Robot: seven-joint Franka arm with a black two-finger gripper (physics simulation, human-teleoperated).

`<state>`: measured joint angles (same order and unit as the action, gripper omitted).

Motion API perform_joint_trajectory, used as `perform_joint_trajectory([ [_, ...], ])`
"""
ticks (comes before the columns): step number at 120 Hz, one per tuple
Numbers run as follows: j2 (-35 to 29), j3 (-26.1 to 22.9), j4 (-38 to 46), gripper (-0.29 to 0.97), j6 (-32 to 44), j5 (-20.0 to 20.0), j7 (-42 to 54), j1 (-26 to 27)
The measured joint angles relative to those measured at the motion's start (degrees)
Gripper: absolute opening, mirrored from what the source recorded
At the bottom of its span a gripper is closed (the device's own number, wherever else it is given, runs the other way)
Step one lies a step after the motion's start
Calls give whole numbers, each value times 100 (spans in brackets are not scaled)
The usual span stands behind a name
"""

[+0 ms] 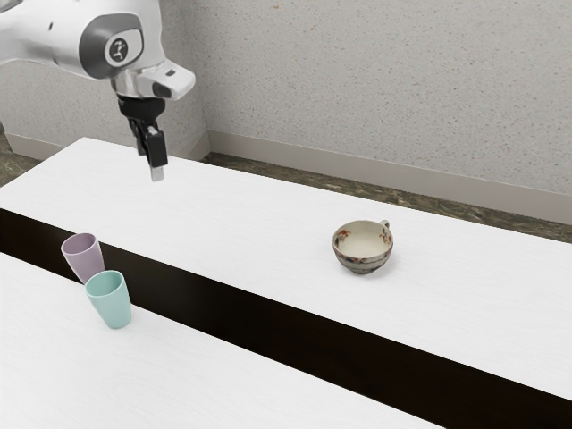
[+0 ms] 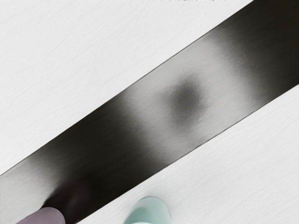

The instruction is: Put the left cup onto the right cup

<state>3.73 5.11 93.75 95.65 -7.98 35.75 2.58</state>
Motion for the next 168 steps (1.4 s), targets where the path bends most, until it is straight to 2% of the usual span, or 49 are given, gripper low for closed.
perform_joint_trajectory([
  [15,-114,1,395,68,251,70,246,64],
  [25,-135,4,677,68,479,91,419,-96],
  [58,-78,8,1292,68,1080,123,968,-1576],
  [75,-69,8,1622,68,1274,128,1166,-2012],
  [101,152,11,1983,68,1588,140,1345,-1968],
  [139,155,53,2154,68,1887,43,1510,-2184],
  [168,482,222,1927,68,2021,-197,1622,-2164],
])
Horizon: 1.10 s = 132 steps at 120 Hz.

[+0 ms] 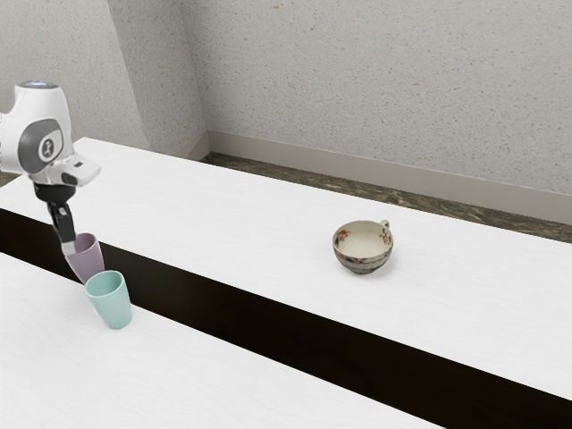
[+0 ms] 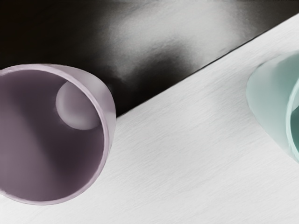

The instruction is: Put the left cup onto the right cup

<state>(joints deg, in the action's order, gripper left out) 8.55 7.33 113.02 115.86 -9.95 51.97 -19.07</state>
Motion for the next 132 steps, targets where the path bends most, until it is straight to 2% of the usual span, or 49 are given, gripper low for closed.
perform_joint_trajectory([
  [17,339,29,-301,68,40,-62,78,273],
  [64,808,30,-281,67,363,11,210,154],
  [70,832,31,-282,59,403,18,220,128],
  [87,862,31,-278,24,535,31,246,92],
  [97,862,32,-258,11,646,35,256,74],
  [112,869,32,-189,0,915,38,278,71],
  [132,863,32,-96,-6,1246,106,302,70],
])
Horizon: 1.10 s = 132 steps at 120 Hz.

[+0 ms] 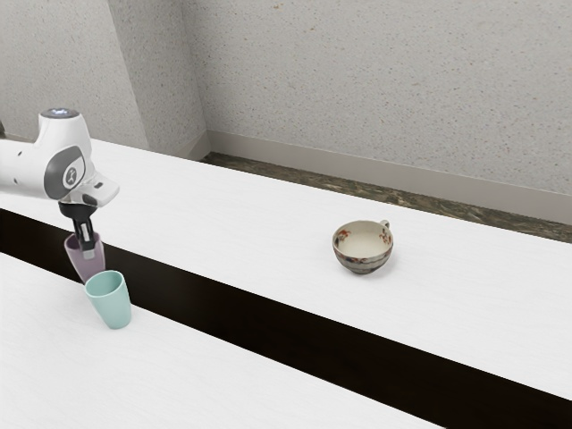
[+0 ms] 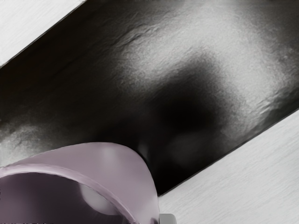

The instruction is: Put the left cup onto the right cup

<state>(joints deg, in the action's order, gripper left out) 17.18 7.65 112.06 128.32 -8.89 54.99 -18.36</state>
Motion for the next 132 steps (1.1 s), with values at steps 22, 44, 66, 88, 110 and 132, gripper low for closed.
perform_joint_trajectory([
  [22,-38,5,27,-9,171,43,7,13],
  [44,-416,7,80,-10,156,39,-7,168],
  [66,-1178,8,169,-10,-54,-28,-74,685],
  [88,-1687,-4,177,-11,-485,-67,-174,1130],
  [110,-2092,-8,314,-11,-904,-56,-266,1375],
  [132,-2227,-9,409,-11,-1196,-46,-391,1167],
])
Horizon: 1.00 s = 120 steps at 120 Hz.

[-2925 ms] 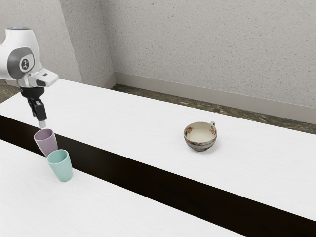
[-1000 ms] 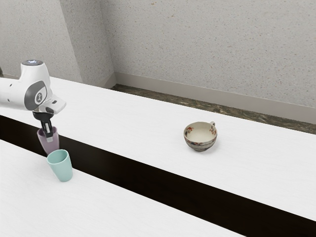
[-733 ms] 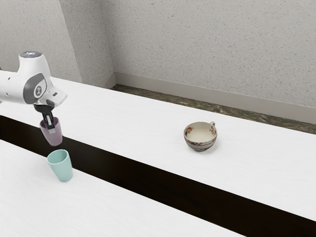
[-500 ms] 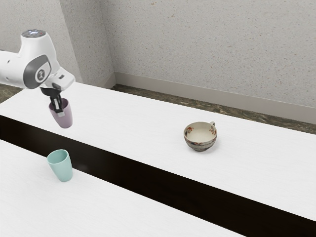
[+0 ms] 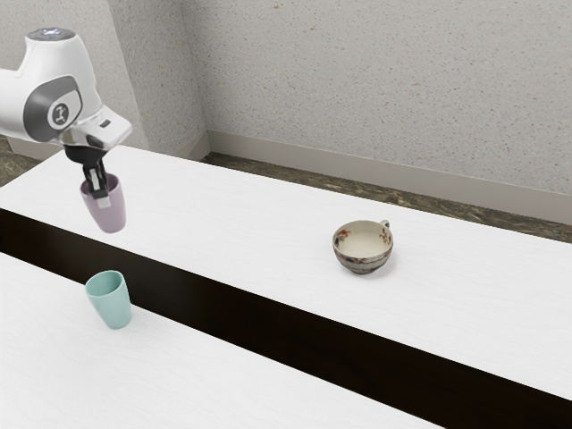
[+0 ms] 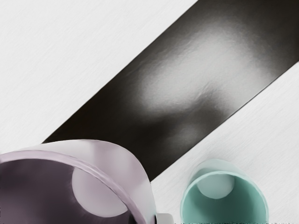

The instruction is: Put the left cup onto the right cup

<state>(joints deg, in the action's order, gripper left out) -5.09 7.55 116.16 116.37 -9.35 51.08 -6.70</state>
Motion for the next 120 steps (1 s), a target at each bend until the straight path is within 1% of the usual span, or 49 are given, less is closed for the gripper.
perform_joint_trajectory([
  [21,23,-3,55,-11,-176,-16,-149,324],
  [30,27,-13,178,-11,-215,-21,-224,385],
  [58,-17,-22,437,-11,-318,-83,-432,299],
  [82,-306,-130,645,-11,-535,-213,-620,266],
  [120,-580,-227,911,-11,-801,-250,-906,135],
])
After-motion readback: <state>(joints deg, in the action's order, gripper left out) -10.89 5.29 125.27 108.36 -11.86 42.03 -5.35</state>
